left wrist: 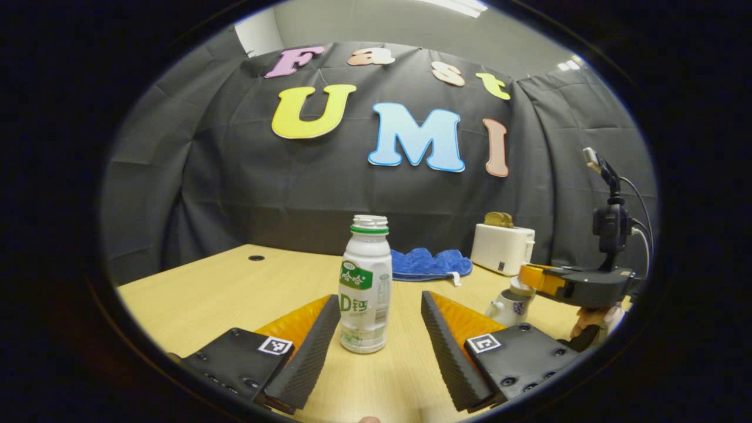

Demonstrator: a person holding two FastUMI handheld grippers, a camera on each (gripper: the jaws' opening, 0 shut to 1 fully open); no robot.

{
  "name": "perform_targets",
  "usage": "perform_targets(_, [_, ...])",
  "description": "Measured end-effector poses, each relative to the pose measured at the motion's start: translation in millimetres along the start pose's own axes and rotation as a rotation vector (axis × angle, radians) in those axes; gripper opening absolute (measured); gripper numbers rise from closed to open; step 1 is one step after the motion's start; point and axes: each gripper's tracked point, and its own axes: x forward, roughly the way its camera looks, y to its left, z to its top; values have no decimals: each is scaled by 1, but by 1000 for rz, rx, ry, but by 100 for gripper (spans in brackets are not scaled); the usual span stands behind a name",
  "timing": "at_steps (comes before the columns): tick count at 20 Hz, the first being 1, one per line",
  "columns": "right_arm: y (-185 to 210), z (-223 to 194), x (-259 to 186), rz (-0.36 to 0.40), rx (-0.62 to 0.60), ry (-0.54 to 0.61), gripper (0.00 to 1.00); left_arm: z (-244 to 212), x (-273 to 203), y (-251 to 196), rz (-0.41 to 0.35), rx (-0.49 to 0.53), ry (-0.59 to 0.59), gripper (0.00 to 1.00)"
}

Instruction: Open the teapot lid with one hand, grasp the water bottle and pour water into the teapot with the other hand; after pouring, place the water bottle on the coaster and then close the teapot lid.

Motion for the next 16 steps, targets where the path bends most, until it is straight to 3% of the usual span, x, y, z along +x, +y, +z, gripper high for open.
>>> perform_targets(4, [-8,0,-3,-15,23,-4,7,-1,8,-2,-7,10,0,96])
perform_targets(5, [-10,-1,-3,-17,29,-4,7,-2,10,-1,-8,13,6,92])
perform_targets(8, [-16,3,-5,-30,48,-16,7,-7,19,-5,-25,19,18,96])
perform_targets(9, [-19,4,-6,-34,49,-23,7,-7,22,-6,-28,24,23,92])
perform_targets(10, [-20,6,-6,-36,50,-27,7,-9,25,-6,-30,32,28,96])
perform_targets(16, [-18,6,-8,-20,62,-26,7,-12,40,2,-4,62,36,92])
